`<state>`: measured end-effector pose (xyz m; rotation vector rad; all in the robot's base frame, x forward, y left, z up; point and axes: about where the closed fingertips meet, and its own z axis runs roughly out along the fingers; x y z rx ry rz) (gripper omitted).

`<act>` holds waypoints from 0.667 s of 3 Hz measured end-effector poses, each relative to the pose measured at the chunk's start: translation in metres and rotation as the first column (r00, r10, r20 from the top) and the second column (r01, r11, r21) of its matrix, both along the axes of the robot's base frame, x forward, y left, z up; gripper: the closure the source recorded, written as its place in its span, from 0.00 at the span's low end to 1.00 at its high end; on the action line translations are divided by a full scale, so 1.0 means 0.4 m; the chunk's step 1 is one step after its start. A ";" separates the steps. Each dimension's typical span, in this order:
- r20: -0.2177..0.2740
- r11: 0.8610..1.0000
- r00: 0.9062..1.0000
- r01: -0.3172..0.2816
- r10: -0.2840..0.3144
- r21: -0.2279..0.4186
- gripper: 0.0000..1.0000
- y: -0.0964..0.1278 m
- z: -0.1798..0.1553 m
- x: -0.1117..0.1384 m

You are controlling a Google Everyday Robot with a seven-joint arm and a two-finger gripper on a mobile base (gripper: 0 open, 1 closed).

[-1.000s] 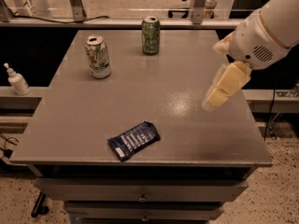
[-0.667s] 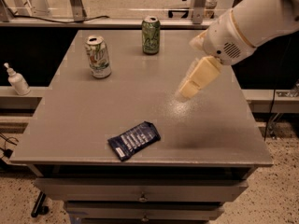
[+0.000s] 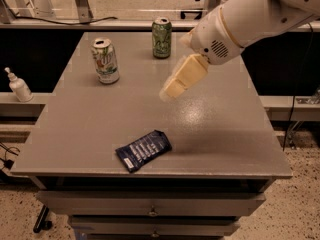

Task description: Knock 7up can over

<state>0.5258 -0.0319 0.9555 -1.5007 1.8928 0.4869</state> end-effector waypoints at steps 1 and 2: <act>0.005 1.000 1.000 0.000 0.000 0.026 0.00 0.007 -0.001 0.002; -0.005 0.992 1.000 -0.003 0.004 0.127 0.00 0.076 -0.041 0.013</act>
Offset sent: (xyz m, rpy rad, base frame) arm 0.0274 0.0711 -0.0324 0.3029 -0.0212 -0.0291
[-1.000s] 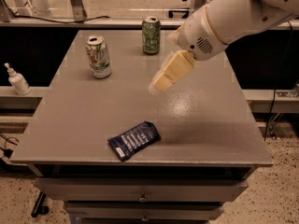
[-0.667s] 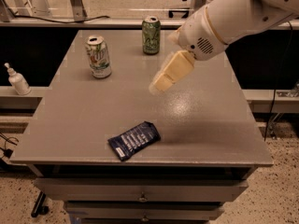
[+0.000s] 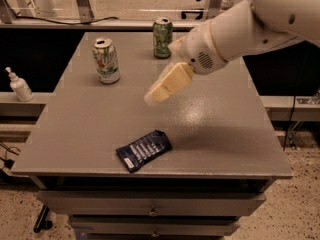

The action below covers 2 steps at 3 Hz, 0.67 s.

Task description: Knock 7up can over

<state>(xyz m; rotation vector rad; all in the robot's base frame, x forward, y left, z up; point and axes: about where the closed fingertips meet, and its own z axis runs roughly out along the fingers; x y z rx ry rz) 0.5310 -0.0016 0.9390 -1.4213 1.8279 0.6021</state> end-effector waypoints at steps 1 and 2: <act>0.016 0.994 1.000 0.004 -0.005 0.110 0.00 0.113 -0.033 0.041; 0.028 0.981 0.999 0.034 -0.040 0.189 0.00 0.208 -0.072 0.092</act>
Offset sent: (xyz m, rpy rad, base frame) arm 0.0663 0.1221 -0.0478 0.2897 -0.0545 -0.0930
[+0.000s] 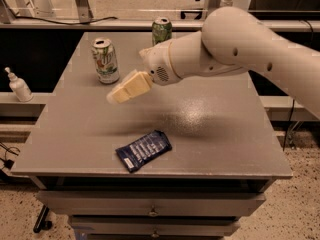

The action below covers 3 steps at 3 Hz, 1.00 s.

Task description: Knock 7up can over

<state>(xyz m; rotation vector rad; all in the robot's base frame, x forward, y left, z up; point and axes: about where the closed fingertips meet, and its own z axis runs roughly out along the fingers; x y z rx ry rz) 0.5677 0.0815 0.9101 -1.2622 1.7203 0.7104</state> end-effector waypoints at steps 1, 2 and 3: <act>0.002 0.998 1.000 0.031 -0.031 0.058 0.00 0.064 -0.040 0.056; 0.005 0.992 0.998 0.056 -0.057 0.113 0.00 0.119 -0.074 0.118; 0.012 0.983 0.997 0.079 -0.082 0.167 0.00 0.172 -0.086 0.178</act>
Offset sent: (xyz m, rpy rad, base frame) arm 0.0809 0.0707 -0.0479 0.1834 -0.0151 -0.0988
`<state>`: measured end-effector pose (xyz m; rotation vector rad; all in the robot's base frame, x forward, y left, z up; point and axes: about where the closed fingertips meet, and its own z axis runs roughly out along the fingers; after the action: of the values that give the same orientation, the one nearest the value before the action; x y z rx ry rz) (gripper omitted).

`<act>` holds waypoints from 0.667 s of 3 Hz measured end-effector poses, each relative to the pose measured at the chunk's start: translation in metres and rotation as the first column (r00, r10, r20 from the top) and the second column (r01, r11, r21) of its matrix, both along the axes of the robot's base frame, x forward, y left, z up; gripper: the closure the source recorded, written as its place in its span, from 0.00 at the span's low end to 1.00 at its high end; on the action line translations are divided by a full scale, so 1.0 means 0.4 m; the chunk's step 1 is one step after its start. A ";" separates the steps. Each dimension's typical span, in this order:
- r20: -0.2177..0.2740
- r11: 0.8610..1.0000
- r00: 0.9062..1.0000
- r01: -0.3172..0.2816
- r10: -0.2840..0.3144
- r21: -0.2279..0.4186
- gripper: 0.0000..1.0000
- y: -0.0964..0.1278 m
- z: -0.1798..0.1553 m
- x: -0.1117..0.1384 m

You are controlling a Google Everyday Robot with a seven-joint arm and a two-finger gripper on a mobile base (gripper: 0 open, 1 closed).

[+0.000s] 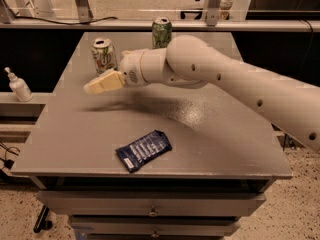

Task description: Knock 7up can over

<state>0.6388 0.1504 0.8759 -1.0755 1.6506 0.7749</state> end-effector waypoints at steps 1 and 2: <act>0.015 0.999 1.000 0.022 -0.022 0.028 0.00 0.032 0.000 0.054; 0.028 0.998 0.999 0.045 -0.046 0.039 0.19 0.045 0.002 0.100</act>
Offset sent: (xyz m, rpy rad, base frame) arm 0.0626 0.0187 0.0021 0.0495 -0.0462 -0.0807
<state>0.6786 0.1684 0.8767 -1.0144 1.6240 0.7549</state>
